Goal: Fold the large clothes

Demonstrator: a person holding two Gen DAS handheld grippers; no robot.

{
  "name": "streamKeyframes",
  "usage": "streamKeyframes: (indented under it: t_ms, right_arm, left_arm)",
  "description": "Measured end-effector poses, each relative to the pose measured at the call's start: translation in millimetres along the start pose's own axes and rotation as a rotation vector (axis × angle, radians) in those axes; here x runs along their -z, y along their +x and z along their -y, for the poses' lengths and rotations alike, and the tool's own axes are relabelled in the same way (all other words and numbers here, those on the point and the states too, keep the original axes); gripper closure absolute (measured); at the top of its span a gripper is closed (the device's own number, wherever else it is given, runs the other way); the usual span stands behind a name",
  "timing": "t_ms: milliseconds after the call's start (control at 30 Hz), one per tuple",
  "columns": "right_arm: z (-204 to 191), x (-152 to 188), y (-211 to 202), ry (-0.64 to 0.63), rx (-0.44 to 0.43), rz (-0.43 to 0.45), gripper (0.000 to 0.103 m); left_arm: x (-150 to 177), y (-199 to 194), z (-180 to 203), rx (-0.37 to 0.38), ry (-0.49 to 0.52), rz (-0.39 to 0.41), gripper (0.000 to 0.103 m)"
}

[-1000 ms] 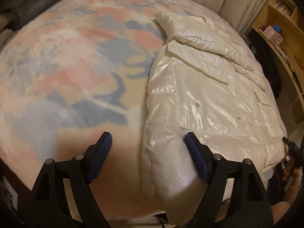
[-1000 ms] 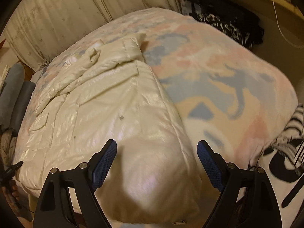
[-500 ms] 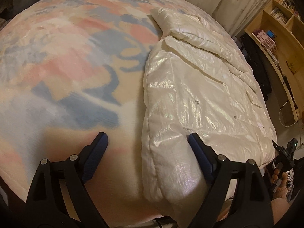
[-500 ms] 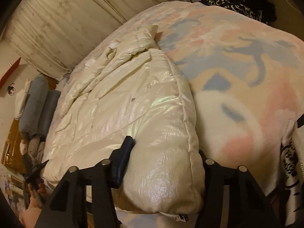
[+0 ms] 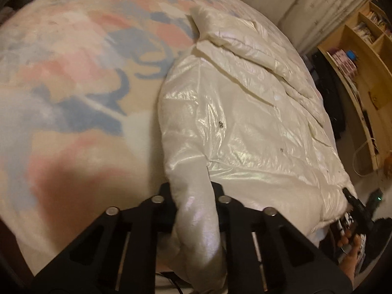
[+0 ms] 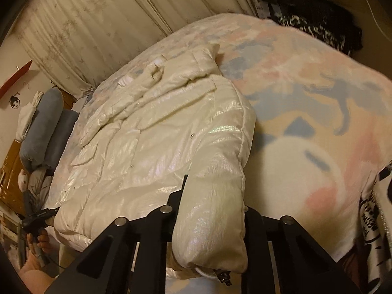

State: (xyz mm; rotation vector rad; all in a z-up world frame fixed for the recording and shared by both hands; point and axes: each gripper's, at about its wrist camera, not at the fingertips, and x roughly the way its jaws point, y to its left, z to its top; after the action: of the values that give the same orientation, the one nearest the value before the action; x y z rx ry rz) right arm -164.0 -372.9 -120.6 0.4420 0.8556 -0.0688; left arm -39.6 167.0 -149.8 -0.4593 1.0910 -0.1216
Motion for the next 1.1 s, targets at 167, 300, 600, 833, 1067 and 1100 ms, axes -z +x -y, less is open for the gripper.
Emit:
streamKeyframes:
  t_ms: [167,300,600,833,1067,1100]
  right_arm:
    - [-18,-7,-31,-0.021,-0.029,0.054,0.090]
    - [-34,-8,-57,-0.059,-0.048,0.066,0.090]
    - [-55,-32,-90,-0.041,-0.090,0.102,0.090]
    - [-65,-101,-69,0.046,-0.143,0.118,0.090]
    - [-82,-216,4,0.142,-0.140,0.130,0.090]
    - [-83,-234,20,0.152,-0.134,0.129,0.090]
  left_arm:
    - [5,-39,18,-0.035,0.014,0.068,0.099]
    - [9,-74,19,-0.015,-0.004,0.076,0.099]
    - [10,-136,12,0.067,-0.102,0.094,0.099]
    - [-66,-121,36,0.128,-0.170,0.114,0.099]
    - [-192,-70,51,0.117,-0.232,0.174,0.098]
    - [-210,-59,51,0.110,-0.248,0.176,0.098]
